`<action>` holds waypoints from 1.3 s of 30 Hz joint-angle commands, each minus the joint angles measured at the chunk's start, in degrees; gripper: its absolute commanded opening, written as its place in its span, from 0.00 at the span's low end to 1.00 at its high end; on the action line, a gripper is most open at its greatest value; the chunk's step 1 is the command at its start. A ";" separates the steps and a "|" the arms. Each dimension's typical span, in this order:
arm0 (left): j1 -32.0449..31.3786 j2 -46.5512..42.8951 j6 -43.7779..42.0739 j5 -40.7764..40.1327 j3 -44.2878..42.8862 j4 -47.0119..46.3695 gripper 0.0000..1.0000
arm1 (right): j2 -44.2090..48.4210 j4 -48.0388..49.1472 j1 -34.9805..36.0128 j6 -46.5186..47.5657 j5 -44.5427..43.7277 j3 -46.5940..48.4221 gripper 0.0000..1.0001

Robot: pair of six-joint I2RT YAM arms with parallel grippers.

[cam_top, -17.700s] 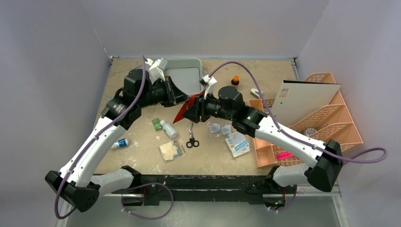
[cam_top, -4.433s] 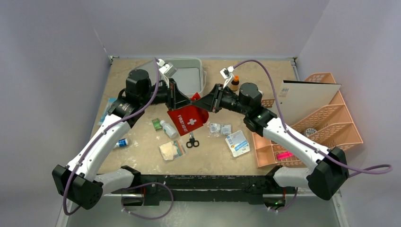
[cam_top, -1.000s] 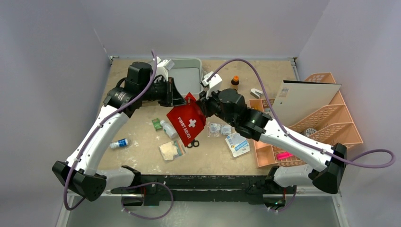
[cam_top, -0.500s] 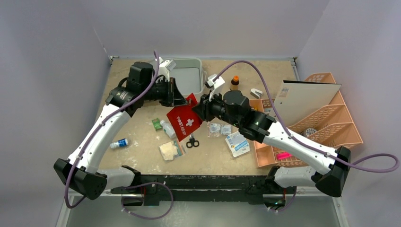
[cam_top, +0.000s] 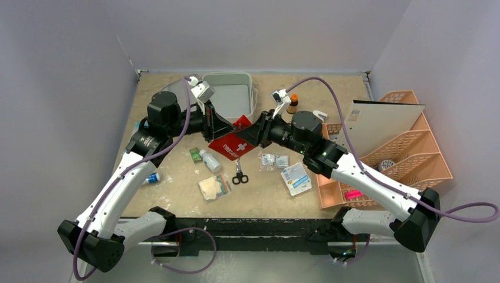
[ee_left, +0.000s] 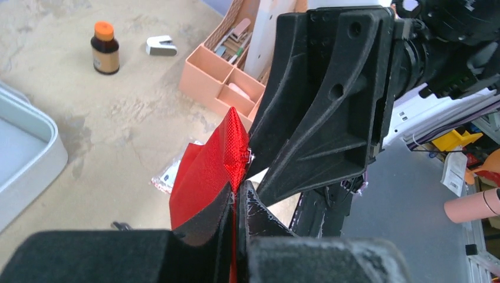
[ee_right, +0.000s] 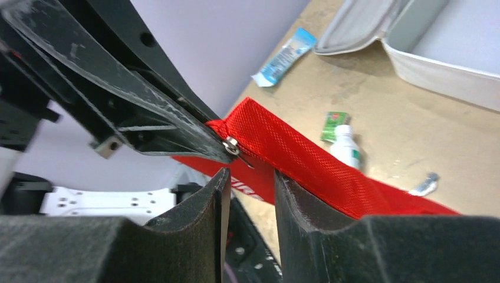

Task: Organize the medicine kit
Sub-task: Zip the medicine pouch.

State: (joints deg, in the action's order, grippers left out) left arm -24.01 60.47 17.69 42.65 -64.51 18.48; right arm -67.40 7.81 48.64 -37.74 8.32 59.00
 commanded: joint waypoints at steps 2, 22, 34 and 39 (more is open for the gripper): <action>0.28 -0.63 -2.38 5.32 0.79 -8.88 0.00 | 1.06 11.41 -1.93 -11.67 6.65 -0.96 0.36; 0.28 -0.70 -6.28 12.42 2.79 -11.12 0.00 | -2.25 22.39 -3.77 -22.13 5.04 -3.02 0.32; 0.28 -1.92 -7.03 12.23 4.04 -10.03 0.00 | -4.84 31.76 -3.90 -28.37 3.28 -5.84 0.00; 0.28 -2.61 -3.13 4.97 2.71 -8.33 0.00 | -3.82 27.13 -3.98 -26.33 1.09 -6.31 0.00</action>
State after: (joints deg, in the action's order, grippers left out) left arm -22.26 59.46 11.18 47.07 -60.99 9.80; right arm -71.64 32.95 44.38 -64.49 13.63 52.75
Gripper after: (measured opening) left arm 0.005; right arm 0.005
